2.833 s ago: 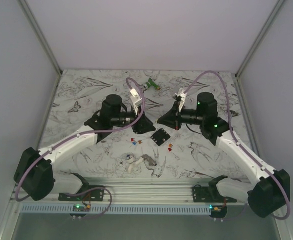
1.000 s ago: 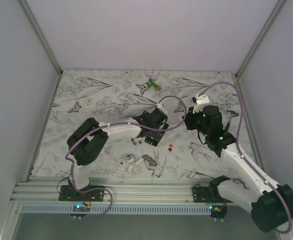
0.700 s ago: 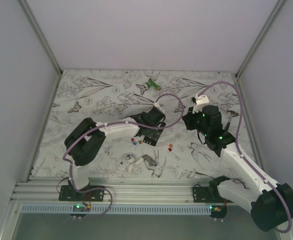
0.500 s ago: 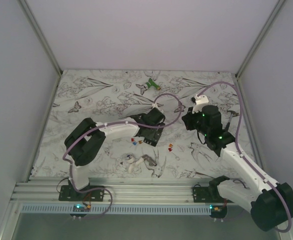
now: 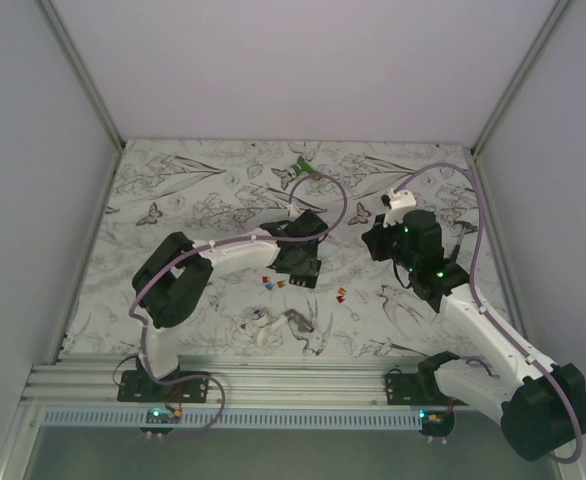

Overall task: Snap on the fuse box
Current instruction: Adjust the fuse box base at the center of the board.

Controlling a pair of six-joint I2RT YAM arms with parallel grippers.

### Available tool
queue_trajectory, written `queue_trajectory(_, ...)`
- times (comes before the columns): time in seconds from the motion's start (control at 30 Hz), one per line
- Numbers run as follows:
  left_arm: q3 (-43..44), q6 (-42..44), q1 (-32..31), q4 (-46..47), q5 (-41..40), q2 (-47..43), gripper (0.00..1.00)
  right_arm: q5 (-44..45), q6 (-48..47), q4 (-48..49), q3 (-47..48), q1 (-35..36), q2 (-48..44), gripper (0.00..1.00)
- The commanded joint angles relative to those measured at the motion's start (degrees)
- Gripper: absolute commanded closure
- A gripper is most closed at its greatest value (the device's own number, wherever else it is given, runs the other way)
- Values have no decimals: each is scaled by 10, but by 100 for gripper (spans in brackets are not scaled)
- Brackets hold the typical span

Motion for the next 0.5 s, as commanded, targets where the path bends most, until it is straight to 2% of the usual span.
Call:
queue_trajectory(0.0, 25, -100, 2, -44, 4, 14, 51, -9, 12, 20, -3, -2, 1, 100)
queue_trajectory(0.17, 56, -147, -1, -67, 16, 33, 36, -16, 16, 21, -5, -3, 8, 100)
queue_trajectory(0.47, 62, -187, -1, -74, 77, 43, 31, -20, 19, 17, -4, -3, 22, 100)
